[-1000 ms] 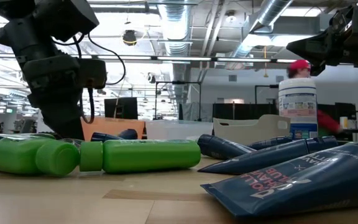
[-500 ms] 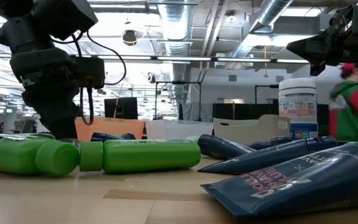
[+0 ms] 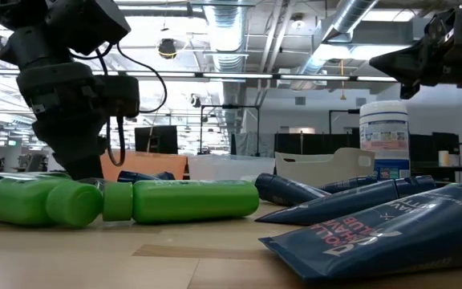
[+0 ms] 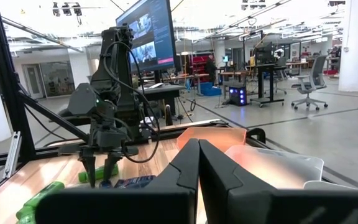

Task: Pick & Place Travel size toiletries
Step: Put the hairbrush into the orange bin

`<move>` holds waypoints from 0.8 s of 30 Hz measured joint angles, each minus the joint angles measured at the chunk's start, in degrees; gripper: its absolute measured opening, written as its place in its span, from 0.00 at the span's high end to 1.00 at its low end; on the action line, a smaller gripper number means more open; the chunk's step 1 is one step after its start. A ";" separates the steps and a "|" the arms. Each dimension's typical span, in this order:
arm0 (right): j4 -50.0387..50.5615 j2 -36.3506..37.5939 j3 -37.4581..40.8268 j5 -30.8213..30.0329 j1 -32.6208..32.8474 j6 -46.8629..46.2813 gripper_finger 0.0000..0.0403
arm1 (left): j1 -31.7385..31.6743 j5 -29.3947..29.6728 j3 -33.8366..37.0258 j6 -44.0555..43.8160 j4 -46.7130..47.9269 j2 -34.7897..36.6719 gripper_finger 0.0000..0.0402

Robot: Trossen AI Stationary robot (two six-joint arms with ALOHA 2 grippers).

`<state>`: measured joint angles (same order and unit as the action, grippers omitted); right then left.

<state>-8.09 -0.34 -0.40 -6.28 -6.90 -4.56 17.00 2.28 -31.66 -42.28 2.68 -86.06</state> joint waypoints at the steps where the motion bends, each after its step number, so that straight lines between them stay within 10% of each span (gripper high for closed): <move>1: 0.13 0.00 0.00 0.00 0.00 0.00 1.00 | 0.01 -0.50 0.00 -0.01 -0.07 0.00 0.75; 9: 0.38 -0.02 0.00 0.00 0.00 0.00 1.00 | -0.05 -1.13 0.07 -0.01 0.50 -0.07 0.98; 24: 0.82 -0.02 0.00 0.00 -0.02 0.02 1.00 | -0.71 -0.70 -0.13 -0.18 0.22 3.26 1.00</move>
<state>-7.27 -0.36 -0.40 -6.28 -6.92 -4.54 16.29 1.57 -31.79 -42.46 2.90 -82.80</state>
